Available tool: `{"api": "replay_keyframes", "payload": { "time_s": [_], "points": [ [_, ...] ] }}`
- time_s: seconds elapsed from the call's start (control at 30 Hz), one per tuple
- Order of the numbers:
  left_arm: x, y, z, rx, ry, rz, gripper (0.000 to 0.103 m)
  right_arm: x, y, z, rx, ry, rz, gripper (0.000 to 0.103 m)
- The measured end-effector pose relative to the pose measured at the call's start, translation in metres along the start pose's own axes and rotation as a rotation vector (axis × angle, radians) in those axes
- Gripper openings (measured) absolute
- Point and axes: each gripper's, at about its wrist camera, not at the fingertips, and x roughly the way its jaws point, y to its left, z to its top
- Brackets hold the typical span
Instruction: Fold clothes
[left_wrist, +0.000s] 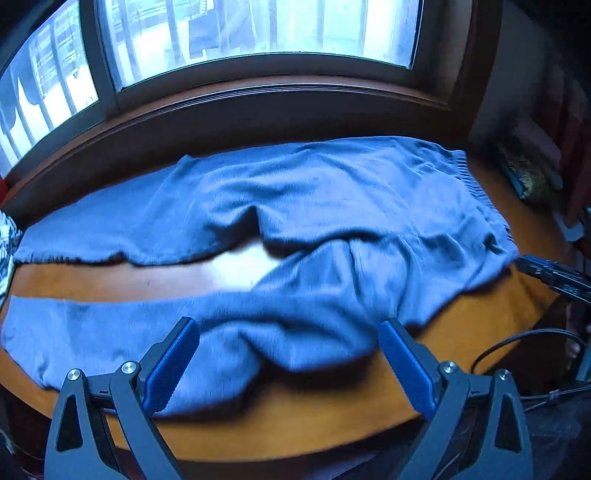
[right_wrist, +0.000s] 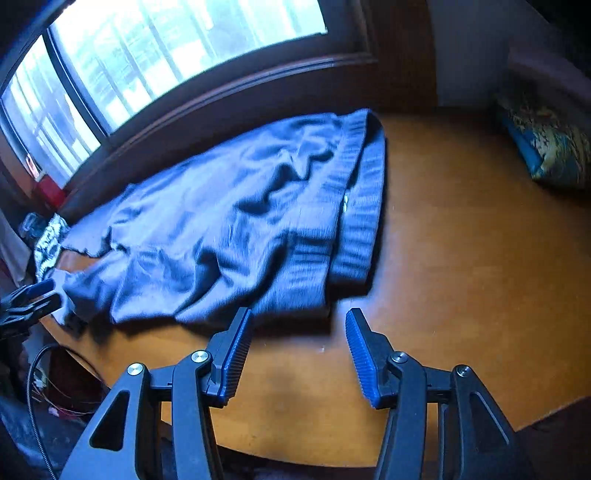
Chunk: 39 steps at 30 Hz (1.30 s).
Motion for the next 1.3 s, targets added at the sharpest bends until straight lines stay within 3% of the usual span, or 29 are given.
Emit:
{"api": "replay_keyframes", "payload": {
  "time_s": [0.23, 0.47, 0.7, 0.97, 1.07, 1.13, 1.2, 1.3],
  "points": [
    [0.008, 0.011, -0.04, 0.019, 0.035, 0.007, 0.099, 0.002, 0.017, -0.01, -0.012, -0.032, -0.036, 0.052],
    [0.026, 0.014, -0.04, 0.04, 0.002, 0.099, 0.099, 0.01, 0.033, -0.009, -0.096, -0.036, -0.063, 0.052],
    [0.032, 0.033, -0.046, -0.075, 0.03, 0.114, 0.099, 0.015, 0.034, -0.013, -0.124, -0.04, -0.063, 0.052],
    [0.048, 0.034, -0.038, -0.127, 0.036, 0.141, 0.097, 0.014, 0.025, -0.004, -0.143, -0.09, -0.082, 0.052],
    [0.049, 0.033, -0.036, -0.151, 0.031, 0.154, 0.083, 0.019, 0.024, 0.0, -0.148, -0.095, -0.077, 0.052],
    [0.048, 0.034, -0.033, -0.17, 0.025, 0.153, 0.047, 0.021, 0.025, 0.001, -0.154, -0.105, -0.081, 0.052],
    [0.045, 0.033, -0.03, -0.181, 0.022, 0.142, 0.031, 0.016, 0.028, 0.003, -0.175, -0.137, -0.094, 0.052],
    [0.037, 0.032, -0.027, -0.198, 0.014, 0.112, 0.025, 0.008, 0.029, 0.003, -0.197, -0.188, -0.123, 0.055]
  ]
}}
